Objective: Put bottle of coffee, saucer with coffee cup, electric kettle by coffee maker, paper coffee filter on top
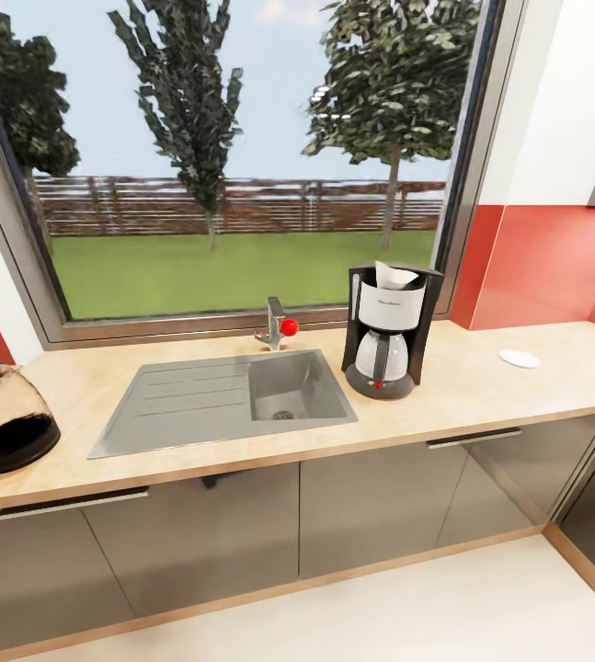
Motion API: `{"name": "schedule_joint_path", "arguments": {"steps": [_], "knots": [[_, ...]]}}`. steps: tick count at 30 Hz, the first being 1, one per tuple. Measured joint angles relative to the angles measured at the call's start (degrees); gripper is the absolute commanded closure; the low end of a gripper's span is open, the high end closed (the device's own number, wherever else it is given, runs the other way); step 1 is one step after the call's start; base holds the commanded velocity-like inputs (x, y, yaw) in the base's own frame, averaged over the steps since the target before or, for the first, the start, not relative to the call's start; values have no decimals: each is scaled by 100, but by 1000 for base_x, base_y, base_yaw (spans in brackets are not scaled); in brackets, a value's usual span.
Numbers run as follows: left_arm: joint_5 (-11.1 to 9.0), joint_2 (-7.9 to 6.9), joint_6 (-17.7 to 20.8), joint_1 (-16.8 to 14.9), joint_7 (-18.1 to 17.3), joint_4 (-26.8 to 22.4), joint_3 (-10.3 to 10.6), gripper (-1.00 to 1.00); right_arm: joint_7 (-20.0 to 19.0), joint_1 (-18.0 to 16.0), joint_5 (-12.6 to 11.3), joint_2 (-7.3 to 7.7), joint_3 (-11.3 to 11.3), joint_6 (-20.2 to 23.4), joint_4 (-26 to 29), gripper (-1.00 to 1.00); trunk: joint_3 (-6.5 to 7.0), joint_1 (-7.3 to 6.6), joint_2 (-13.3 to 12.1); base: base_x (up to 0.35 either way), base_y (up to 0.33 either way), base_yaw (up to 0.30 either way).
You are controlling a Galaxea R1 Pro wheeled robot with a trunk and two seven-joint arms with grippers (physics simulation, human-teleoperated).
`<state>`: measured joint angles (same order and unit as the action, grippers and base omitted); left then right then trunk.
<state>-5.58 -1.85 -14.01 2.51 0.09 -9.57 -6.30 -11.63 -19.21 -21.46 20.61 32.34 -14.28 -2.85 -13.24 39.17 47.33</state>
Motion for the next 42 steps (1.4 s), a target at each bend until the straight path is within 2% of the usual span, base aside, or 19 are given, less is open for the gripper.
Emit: {"name": "schedule_joint_path", "arguments": {"steps": [14, 30, 42], "knots": [[-1, 4, 0, 0, 0, 0, -9, -100, 44, 32, 0, -27, 4, -159, 20, -100, 0, 0, 0, 0, 0, 4], [0, 1, 0, 0, -1, 0, -7, -100, 56, 33, -5, -45, 7, -172, 29, -100, 0, 0, 0, 0, 6, 236], [0, 0, -1, -1, 2, -1, -17, -100, 56, 34, -4, -45, 8, -170, 31, -100, 0, 0, 0, 0, 243, 72]]}}
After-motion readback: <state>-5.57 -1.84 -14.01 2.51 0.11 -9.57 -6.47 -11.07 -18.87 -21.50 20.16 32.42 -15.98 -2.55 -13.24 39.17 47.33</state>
